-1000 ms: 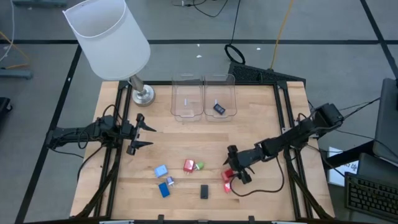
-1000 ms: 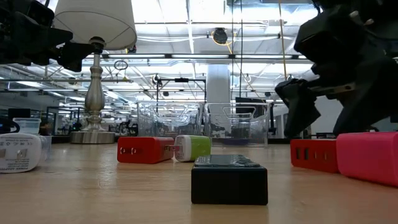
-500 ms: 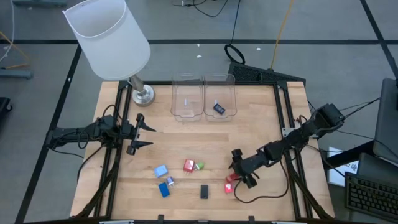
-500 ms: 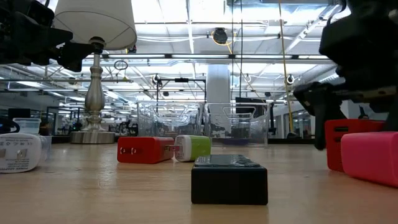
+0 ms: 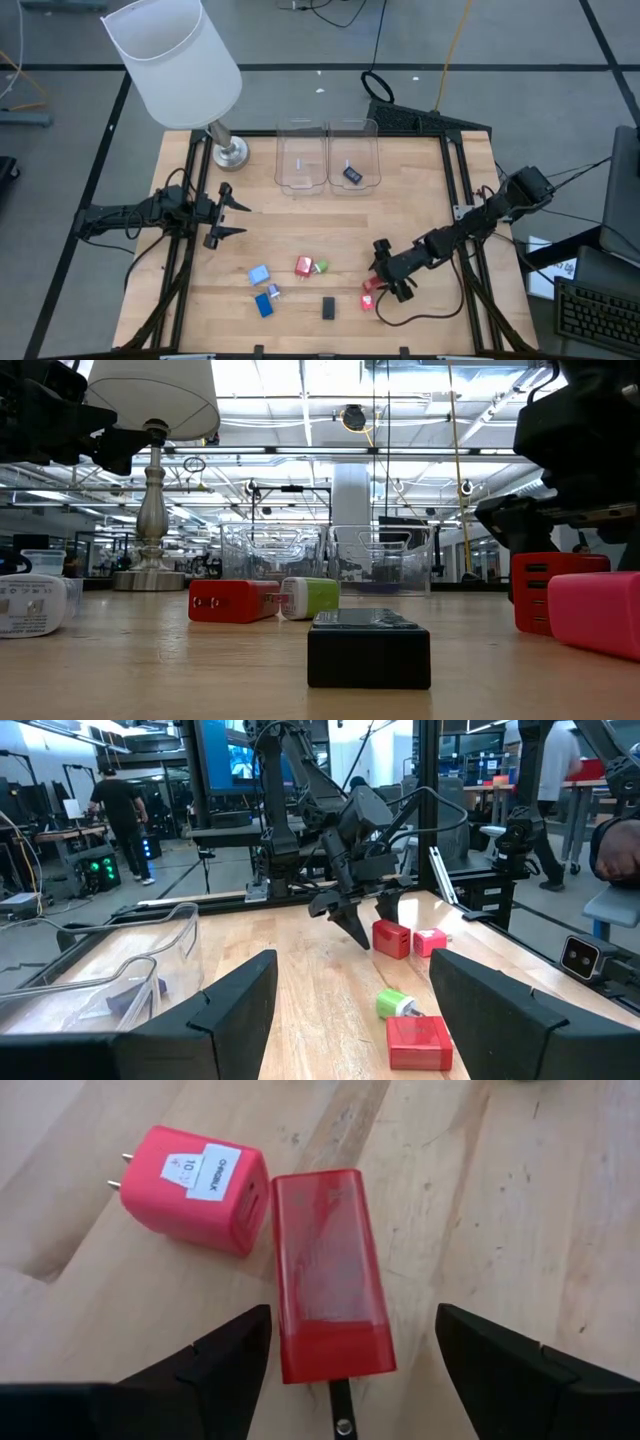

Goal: Pick & Place Office items
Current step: Put the red charger adapter into the left transparent bin

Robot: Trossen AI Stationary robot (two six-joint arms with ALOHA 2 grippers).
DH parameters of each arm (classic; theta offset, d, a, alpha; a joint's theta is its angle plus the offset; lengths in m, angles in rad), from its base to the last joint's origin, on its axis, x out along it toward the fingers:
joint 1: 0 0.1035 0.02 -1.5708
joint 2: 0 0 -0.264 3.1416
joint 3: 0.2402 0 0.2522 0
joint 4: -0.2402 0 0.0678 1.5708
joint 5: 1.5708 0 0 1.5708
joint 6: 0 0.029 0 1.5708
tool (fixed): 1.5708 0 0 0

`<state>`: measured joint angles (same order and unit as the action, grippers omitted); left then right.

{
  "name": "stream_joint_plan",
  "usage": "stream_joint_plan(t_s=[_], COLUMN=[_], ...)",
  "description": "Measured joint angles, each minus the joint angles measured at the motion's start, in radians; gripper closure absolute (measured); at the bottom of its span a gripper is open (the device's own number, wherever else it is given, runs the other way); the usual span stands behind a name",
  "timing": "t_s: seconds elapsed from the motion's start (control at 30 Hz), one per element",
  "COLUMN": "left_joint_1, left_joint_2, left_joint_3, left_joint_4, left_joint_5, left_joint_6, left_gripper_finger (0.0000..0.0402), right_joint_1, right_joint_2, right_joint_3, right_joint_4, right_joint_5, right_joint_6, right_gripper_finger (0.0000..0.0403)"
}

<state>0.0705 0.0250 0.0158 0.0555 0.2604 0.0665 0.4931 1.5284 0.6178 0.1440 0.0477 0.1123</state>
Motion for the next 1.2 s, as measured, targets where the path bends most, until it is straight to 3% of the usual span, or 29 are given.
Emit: stream_joint_plan(t_s=[0.17,0.7,1.03,1.2], left_joint_1=[0.000,0.000,0.000,0.000], left_joint_2=[0.000,0.000,0.000,0.000], left_joint_3=[0.000,0.000,0.000,0.000], left_joint_4=[0.000,0.000,0.000,0.000], left_joint_5=[0.000,0.000,0.000,0.000], left_joint_6=[0.000,0.000,0.000,0.000], left_gripper_finger=[0.0135,0.0135,0.0135,0.0135], right_joint_1=[0.000,0.000,0.000,-0.002], right_joint_2=[0.000,0.000,-0.004,-0.068], right_joint_3=[0.000,0.000,0.001,0.002], right_joint_4=[0.000,0.001,0.005,-0.039], right_joint_5=[-0.012,-0.051,-0.048,-0.045], right_joint_6=[0.000,-0.024,-0.079,-0.074], right_gripper_finger=[0.0150,0.0274,0.0277,0.0283])
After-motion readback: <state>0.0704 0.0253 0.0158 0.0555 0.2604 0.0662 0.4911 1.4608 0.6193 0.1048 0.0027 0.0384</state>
